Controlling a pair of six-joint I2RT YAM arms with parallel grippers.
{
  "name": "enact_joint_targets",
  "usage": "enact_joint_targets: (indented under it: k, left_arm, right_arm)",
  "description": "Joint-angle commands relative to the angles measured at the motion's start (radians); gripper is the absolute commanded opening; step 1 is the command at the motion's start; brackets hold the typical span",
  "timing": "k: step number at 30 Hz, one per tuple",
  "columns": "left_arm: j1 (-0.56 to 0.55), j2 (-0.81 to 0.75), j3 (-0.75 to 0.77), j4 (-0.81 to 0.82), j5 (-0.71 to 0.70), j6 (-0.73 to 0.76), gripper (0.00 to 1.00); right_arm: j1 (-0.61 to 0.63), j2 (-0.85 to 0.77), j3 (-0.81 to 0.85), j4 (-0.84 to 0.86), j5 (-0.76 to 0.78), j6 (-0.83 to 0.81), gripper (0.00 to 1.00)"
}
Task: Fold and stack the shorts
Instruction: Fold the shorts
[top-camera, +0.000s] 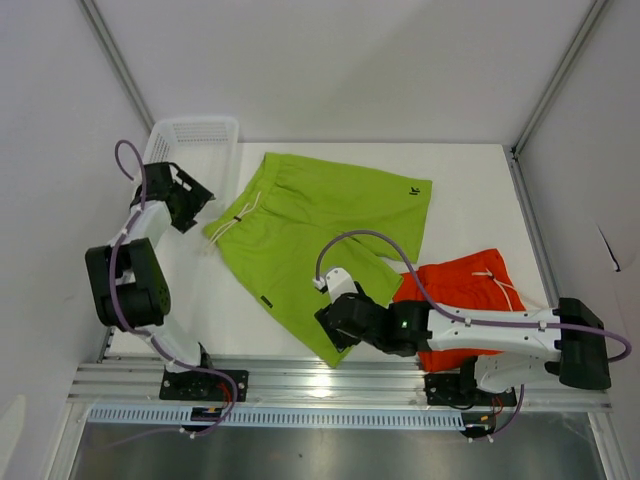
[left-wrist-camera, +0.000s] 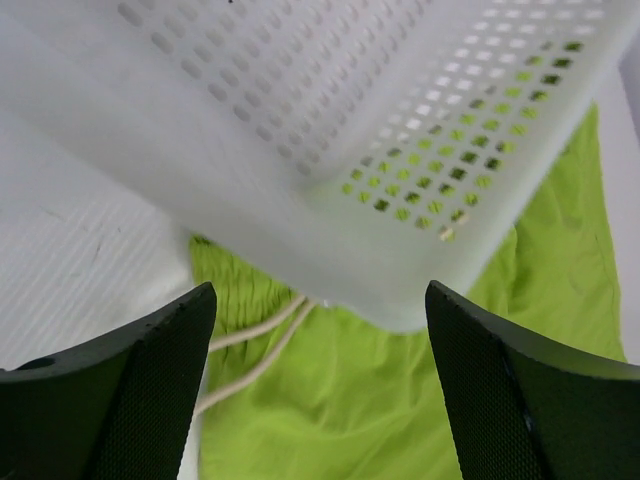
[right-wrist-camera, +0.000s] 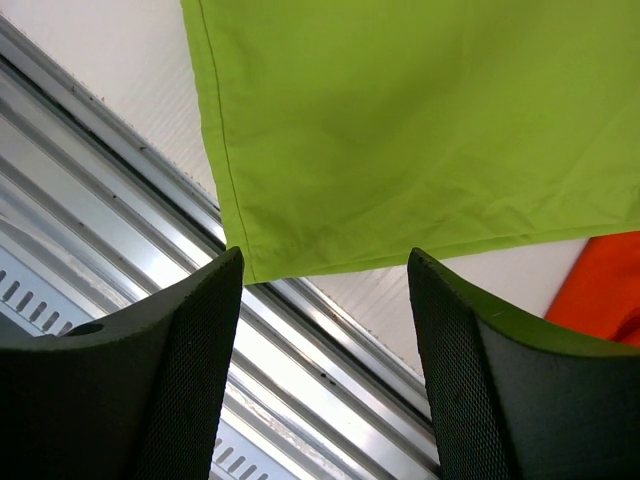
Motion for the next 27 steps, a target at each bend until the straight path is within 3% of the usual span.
enact_joint_targets:
  k: [1, 19, 23, 27]
  left_arm:
    - [0.012, 0.112, 0.097, 0.003, 0.018, -0.047, 0.86]
    - [0.070, 0.197, 0.244, 0.048, -0.039, -0.040, 0.86]
    - [0.067, 0.203, 0.246, 0.049, 0.003, -0.046, 0.88]
    - [0.057, 0.150, 0.162, 0.086, 0.043, -0.052, 0.95]
  right_arm:
    - [-0.026, -0.044, -0.015, 0.016, -0.037, -0.035, 0.69]
    - [-0.058, -0.096, -0.098, 0.036, -0.111, 0.006, 0.68]
    - [-0.057, -0.100, -0.104, 0.033, -0.117, 0.015, 0.68]
    - [-0.058, -0.097, -0.102, 0.053, -0.126, 0.017, 0.68]
